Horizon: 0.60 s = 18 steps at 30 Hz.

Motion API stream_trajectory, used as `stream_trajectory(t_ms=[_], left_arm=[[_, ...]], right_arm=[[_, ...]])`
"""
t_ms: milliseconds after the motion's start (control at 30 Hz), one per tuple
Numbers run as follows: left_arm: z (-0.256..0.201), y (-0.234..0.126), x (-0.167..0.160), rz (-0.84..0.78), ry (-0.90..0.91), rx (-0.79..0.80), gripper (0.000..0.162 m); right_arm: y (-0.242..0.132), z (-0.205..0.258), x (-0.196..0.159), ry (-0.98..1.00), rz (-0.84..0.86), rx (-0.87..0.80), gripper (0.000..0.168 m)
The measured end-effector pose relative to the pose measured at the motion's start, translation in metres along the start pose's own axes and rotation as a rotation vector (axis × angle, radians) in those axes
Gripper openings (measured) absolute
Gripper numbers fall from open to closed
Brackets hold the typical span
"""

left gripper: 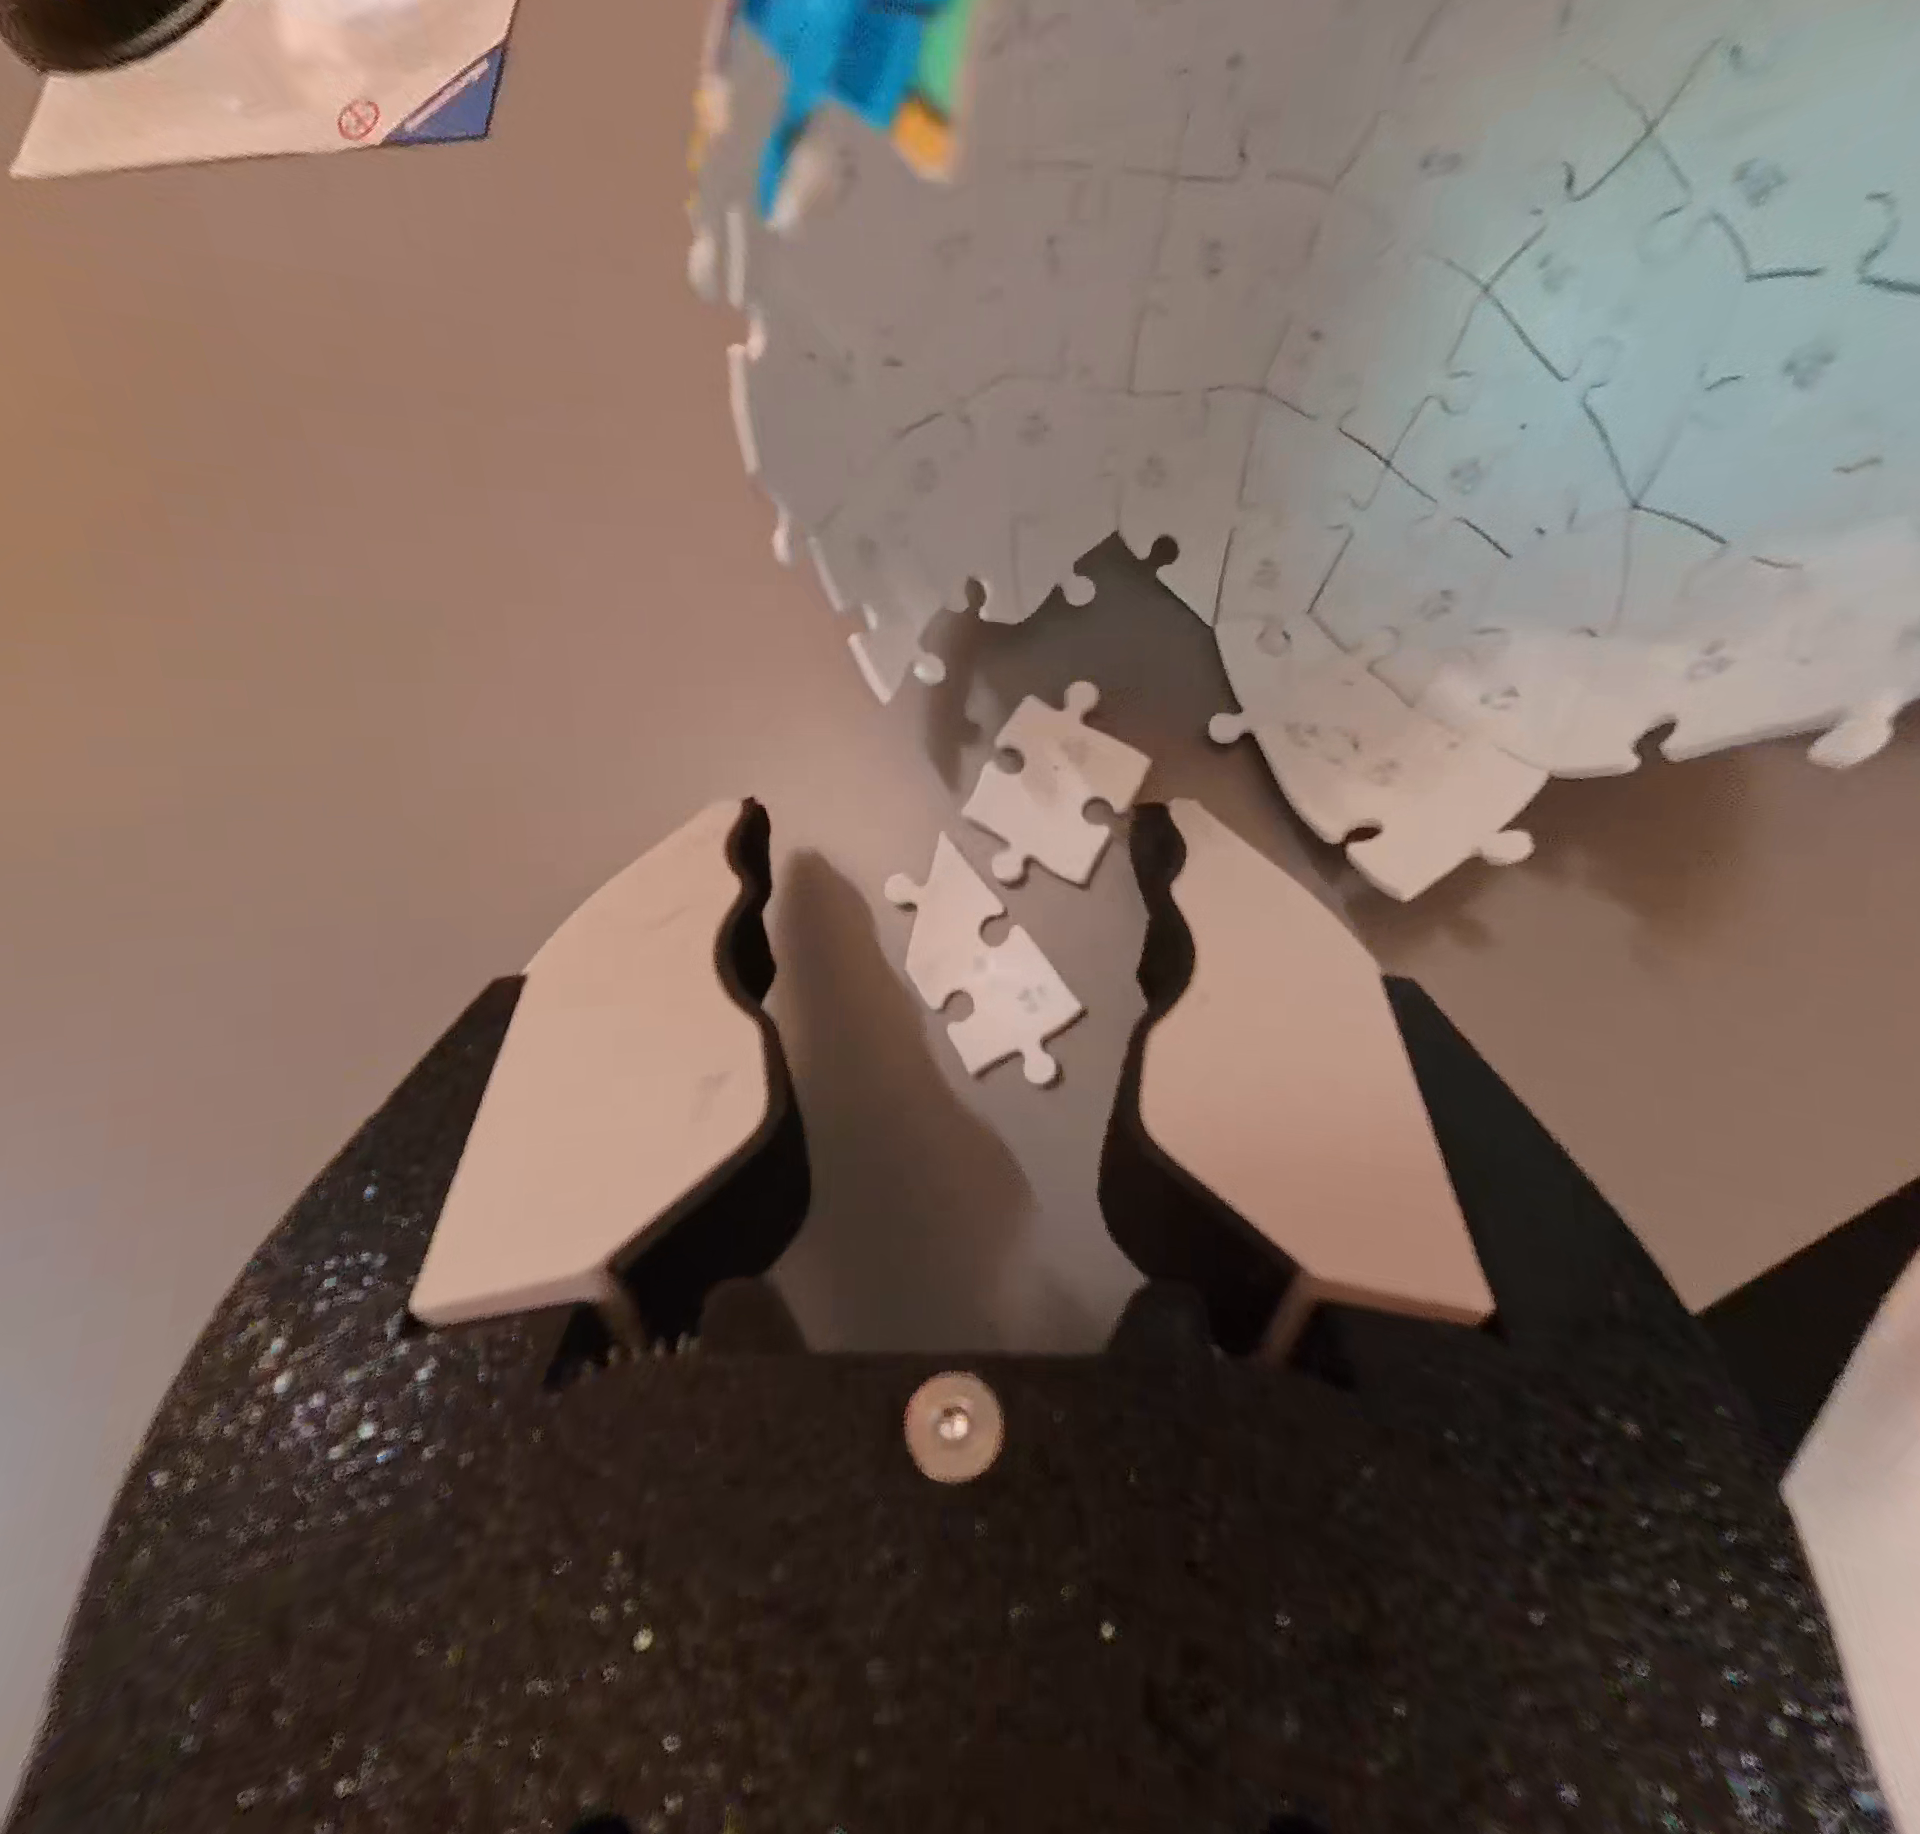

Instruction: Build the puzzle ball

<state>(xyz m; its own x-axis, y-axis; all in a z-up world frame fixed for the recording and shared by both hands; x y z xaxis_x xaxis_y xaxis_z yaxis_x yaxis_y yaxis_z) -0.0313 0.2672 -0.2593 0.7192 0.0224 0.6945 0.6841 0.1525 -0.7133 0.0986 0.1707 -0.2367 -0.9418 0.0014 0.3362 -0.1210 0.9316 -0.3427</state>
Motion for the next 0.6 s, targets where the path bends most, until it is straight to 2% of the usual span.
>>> stream_trajectory(t_ms=[233, 333, 433, 600], left_arm=[[0.016, -0.004, -0.003, 0.050, -0.016, 0.114, 0.072], [0.019, -0.010, -0.002, 0.019, -0.057, 0.125, 0.073], [0.014, -0.014, 0.000, 0.024, -0.101, 0.082, 0.065], [-0.002, -0.009, 0.004, 0.054, -0.131, 0.026, 0.059]], right_arm=[[0.000, 0.000, 0.000, -0.001, -0.001, -0.001, 0.134], [0.000, 0.000, 0.000, 0.001, -0.002, 0.000, 0.134], [0.000, 0.000, 0.000, 0.000, 0.000, 0.000, 0.134], [0.000, 0.000, 0.000, -0.002, 0.000, 0.000, 0.133]])
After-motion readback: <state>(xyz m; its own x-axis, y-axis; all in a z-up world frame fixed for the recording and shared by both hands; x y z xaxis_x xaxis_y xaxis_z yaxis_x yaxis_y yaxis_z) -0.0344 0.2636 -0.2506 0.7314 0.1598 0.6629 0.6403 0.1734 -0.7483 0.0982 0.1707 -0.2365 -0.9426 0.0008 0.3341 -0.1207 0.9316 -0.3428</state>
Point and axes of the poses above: each gripper's, where its closed fingertips meet, y out along the fingers, x out of its top, z = x × y across the jaws, the point moved 9 cm from there along -y, back along the fingers, and after that the axes turned 4 degrees about -x, right-handed, at the moved point
